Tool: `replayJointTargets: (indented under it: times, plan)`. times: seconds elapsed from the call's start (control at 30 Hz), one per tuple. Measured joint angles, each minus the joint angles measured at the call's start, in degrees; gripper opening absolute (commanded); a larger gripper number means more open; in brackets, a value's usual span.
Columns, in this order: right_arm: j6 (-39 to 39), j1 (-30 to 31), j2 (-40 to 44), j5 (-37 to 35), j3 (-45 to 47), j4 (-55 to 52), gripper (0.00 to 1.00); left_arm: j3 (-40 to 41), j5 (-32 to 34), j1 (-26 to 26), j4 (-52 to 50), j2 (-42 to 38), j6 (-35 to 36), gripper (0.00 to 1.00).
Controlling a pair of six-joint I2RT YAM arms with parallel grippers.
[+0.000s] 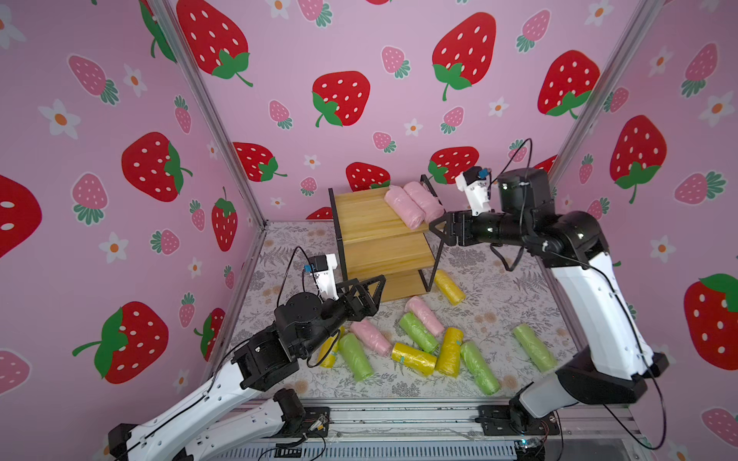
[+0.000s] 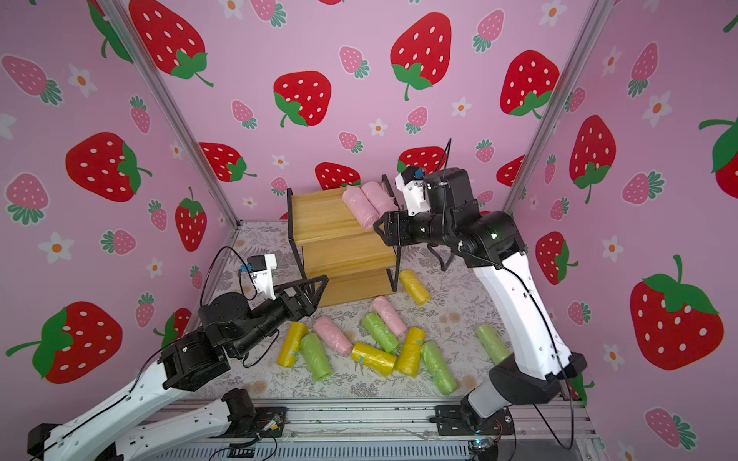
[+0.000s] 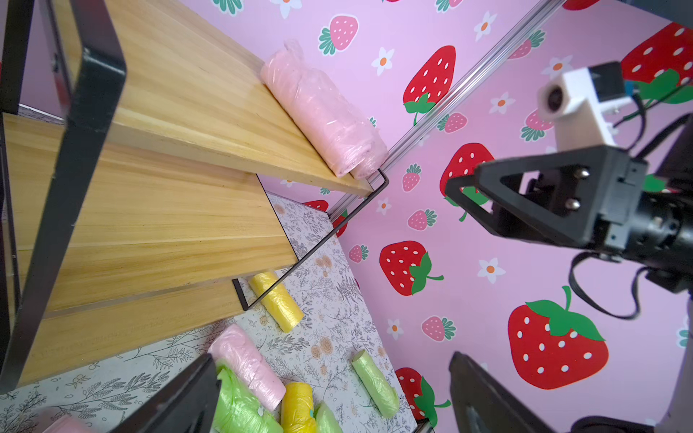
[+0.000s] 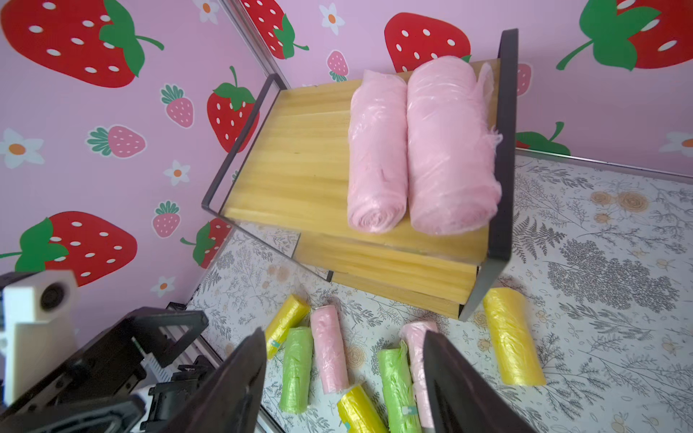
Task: Sort the rolls of trash bags by color and place them on the shelf
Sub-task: Place the roll of trash bags on the shelf, then pick up the roll of trash bags from the center of the board.
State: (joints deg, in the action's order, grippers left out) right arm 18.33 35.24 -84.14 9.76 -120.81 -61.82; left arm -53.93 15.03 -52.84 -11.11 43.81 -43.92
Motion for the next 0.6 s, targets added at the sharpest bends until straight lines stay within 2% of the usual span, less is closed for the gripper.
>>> replayJointTargets:
  times: [0.17,0.27,0.47,0.6]
  plan:
    - [-1.57,-0.02,14.12,0.02,21.84,4.31,0.76,0.00,0.00,0.00,-0.33,0.07,-0.04,0.99]
    - [-1.75,-0.17,18.86,0.09,34.82,6.32,0.77,0.00,-0.02,0.00,-0.76,0.63,-0.24,0.99]
    - [-0.20,-1.31,20.41,0.13,57.16,10.95,0.76,0.00,-0.42,-0.04,-2.14,2.67,-0.98,0.98]
    - [1.29,-2.60,18.12,0.55,64.30,13.70,0.75,0.00,-0.79,-0.17,-2.73,3.69,-1.40,0.98]
